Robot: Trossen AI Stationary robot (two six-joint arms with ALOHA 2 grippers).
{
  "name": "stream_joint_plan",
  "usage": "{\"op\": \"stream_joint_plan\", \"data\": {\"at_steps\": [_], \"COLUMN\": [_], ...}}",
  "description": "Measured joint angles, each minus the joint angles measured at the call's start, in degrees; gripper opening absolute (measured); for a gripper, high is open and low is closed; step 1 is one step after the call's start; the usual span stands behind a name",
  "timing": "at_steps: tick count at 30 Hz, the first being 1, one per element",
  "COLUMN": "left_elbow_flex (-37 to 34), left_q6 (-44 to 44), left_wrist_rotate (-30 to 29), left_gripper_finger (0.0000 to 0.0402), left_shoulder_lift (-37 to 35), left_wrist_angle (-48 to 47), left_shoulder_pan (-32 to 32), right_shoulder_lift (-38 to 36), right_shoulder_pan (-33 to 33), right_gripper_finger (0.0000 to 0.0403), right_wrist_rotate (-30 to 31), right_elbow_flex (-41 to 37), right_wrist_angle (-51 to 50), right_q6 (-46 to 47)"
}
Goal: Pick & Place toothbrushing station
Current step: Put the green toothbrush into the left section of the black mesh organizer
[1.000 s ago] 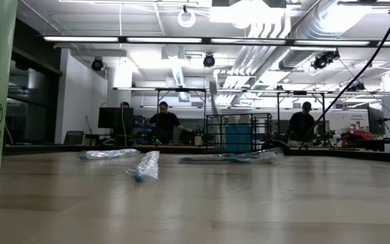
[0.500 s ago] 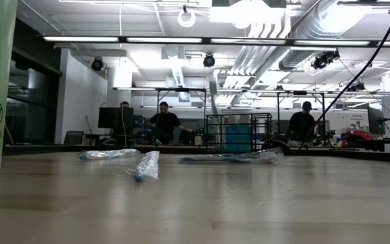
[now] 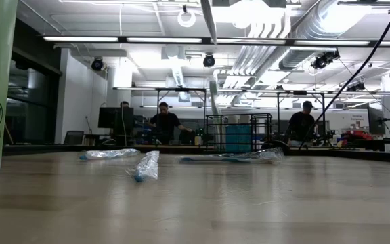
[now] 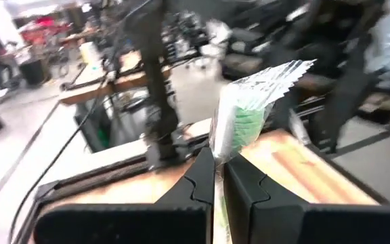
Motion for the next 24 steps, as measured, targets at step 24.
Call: {"op": "stream_joint_plan", "data": {"at_steps": [24], "left_elbow_flex": [0.0], "left_q6": [5.65], "left_wrist_rotate": [-24.07], "left_gripper_finger": [0.0002], "left_shoulder_lift": [19.67], "left_wrist_angle": [18.24], "left_shoulder_pan": [6.11], "right_shoulder_lift": [0.79], "right_shoulder_pan": [12.32], "right_gripper_finger": [0.0102], "right_wrist_rotate": [-11.45], "right_elbow_flex": [-0.08], "right_wrist_angle": [-21.04], "right_q6": [39.19]}}
